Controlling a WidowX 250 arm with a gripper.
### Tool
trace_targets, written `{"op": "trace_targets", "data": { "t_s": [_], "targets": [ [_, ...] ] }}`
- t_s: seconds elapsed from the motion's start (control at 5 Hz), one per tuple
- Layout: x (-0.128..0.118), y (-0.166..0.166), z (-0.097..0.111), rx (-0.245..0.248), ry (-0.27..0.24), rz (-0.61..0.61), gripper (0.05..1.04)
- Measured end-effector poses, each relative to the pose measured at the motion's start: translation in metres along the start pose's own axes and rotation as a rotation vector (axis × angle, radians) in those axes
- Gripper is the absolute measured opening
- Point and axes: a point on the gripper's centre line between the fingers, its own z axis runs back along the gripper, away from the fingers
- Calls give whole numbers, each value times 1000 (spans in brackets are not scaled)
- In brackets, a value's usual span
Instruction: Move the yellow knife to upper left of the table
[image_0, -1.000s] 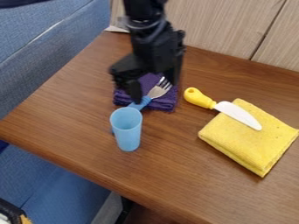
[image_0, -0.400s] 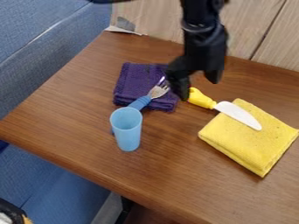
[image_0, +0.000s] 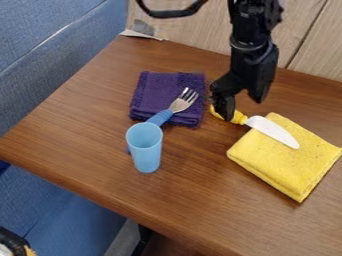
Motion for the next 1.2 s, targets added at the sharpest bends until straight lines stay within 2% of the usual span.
{"op": "trace_targets", "data": {
  "t_s": [0.2, 0.4, 0.6, 0.8, 1.0, 1.2],
  "targets": [
    [-4, 2, -9, -23, 12, 17, 1001],
    [-11, -2, -18, -78, 55, 31, 1001],
    [-12, -7, -26, -121, 57, 30, 945],
    [-11, -5, -28, -118, 42, 10, 654],
    [-10, -5, -27, -124, 34, 2, 421],
    [-7, -7, -27, -130, 21, 10, 418]
  ]
}}
